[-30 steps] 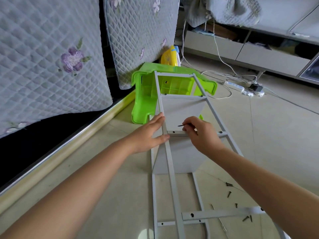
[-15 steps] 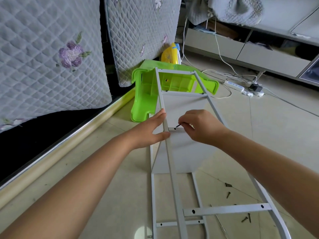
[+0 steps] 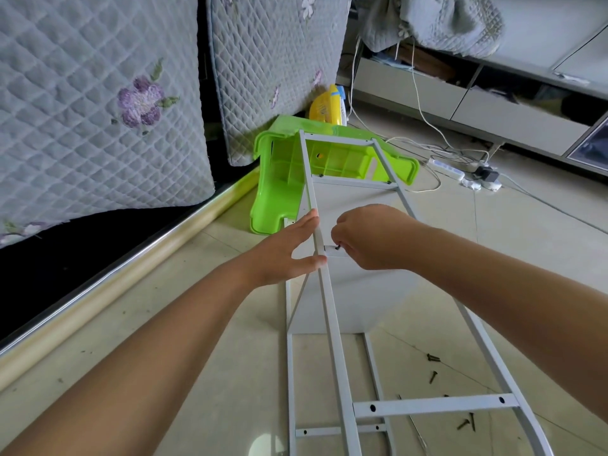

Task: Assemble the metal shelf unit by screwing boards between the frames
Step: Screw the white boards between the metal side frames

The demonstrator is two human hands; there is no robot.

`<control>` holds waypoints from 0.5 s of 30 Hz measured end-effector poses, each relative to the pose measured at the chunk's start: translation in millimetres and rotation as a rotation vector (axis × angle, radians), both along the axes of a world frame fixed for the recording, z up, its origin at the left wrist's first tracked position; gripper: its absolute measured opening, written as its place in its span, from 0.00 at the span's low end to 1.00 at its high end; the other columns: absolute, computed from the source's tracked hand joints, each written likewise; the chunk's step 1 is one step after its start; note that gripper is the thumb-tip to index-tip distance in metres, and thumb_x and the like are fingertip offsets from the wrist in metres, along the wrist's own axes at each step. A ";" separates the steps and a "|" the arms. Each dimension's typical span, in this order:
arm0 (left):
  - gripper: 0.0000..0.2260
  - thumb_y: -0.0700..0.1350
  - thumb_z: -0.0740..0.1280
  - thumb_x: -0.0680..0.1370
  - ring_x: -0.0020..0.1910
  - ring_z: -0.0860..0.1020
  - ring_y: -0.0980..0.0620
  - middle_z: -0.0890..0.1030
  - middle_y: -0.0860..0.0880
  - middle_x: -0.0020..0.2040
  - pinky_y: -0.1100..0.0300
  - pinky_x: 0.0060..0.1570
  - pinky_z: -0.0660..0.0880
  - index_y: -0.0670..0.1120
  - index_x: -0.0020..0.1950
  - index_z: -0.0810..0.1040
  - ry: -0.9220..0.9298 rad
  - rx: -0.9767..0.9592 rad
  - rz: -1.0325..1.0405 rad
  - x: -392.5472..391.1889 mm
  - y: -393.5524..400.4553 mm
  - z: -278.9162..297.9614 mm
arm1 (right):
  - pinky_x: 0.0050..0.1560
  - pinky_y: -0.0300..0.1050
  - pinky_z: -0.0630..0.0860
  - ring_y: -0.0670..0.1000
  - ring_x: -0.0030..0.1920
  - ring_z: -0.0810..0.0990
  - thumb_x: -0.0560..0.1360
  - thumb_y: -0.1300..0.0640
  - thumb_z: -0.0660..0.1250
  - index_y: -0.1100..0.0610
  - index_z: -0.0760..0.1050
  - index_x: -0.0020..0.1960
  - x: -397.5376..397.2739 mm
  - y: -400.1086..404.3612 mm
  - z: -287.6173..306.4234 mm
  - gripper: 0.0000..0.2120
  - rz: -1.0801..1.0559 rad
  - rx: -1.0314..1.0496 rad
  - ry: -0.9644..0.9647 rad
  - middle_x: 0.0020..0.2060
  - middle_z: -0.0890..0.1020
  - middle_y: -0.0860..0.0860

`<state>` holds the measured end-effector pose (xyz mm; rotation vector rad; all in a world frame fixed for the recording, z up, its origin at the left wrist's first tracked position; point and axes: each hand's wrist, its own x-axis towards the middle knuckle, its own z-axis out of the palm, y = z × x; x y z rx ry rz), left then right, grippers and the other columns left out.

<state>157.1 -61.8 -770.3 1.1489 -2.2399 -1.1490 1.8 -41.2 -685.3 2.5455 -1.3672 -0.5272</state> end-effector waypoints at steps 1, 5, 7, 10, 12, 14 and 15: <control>0.32 0.48 0.63 0.78 0.70 0.46 0.68 0.46 0.63 0.73 0.71 0.67 0.45 0.50 0.76 0.48 0.009 -0.001 0.001 -0.1 0.0 -0.9 | 0.42 0.44 0.70 0.56 0.49 0.77 0.77 0.60 0.56 0.58 0.75 0.55 3.4 -0.3 0.2 0.12 -0.004 0.002 0.034 0.49 0.77 0.53; 0.33 0.47 0.64 0.78 0.70 0.46 0.68 0.46 0.60 0.75 0.70 0.68 0.45 0.49 0.76 0.48 0.055 0.002 0.013 -1.1 0.2 -3.0 | 0.39 0.44 0.69 0.54 0.40 0.71 0.76 0.61 0.57 0.60 0.75 0.51 14.1 -0.8 -0.3 0.09 -0.069 0.026 0.070 0.32 0.65 0.49; 0.33 0.46 0.64 0.78 0.69 0.45 0.69 0.46 0.58 0.76 0.70 0.68 0.45 0.48 0.76 0.48 0.066 0.005 0.016 -1.5 0.0 -3.5 | 0.40 0.44 0.69 0.54 0.40 0.71 0.77 0.61 0.57 0.60 0.74 0.53 15.4 -0.4 -0.8 0.09 -0.111 0.027 0.041 0.32 0.66 0.50; 0.33 0.46 0.64 0.78 0.69 0.45 0.70 0.46 0.59 0.76 0.70 0.68 0.45 0.49 0.76 0.47 0.095 0.039 0.024 -2.2 0.0 -4.0 | 0.46 0.46 0.72 0.57 0.50 0.76 0.78 0.58 0.57 0.58 0.70 0.60 10.2 -1.3 -1.3 0.13 -0.208 0.075 -0.095 0.49 0.76 0.55; 0.34 0.47 0.64 0.78 0.69 0.45 0.70 0.46 0.59 0.76 0.69 0.68 0.46 0.49 0.76 0.47 0.106 0.060 0.033 -2.6 -0.1 -4.1 | 0.51 0.47 0.72 0.56 0.54 0.76 0.77 0.55 0.60 0.58 0.69 0.62 2.8 -1.8 -0.2 0.15 -0.260 0.126 -0.206 0.53 0.78 0.56; 0.34 0.47 0.64 0.77 0.69 0.46 0.69 0.45 0.60 0.76 0.69 0.69 0.47 0.50 0.76 0.47 0.100 0.064 0.034 -3.0 0.2 -3.5 | 0.55 0.47 0.72 0.54 0.55 0.75 0.77 0.54 0.62 0.57 0.68 0.64 -6.0 -0.5 2.1 0.17 -0.293 0.159 -0.281 0.52 0.79 0.54; 0.34 0.47 0.64 0.77 0.70 0.46 0.69 0.45 0.59 0.76 0.68 0.69 0.47 0.50 0.76 0.47 0.094 0.064 0.032 -3.3 0.2 -2.9 | 0.56 0.47 0.72 0.53 0.55 0.75 0.76 0.54 0.62 0.56 0.68 0.65 -11.3 0.9 3.5 0.18 -0.312 0.162 -0.311 0.51 0.80 0.53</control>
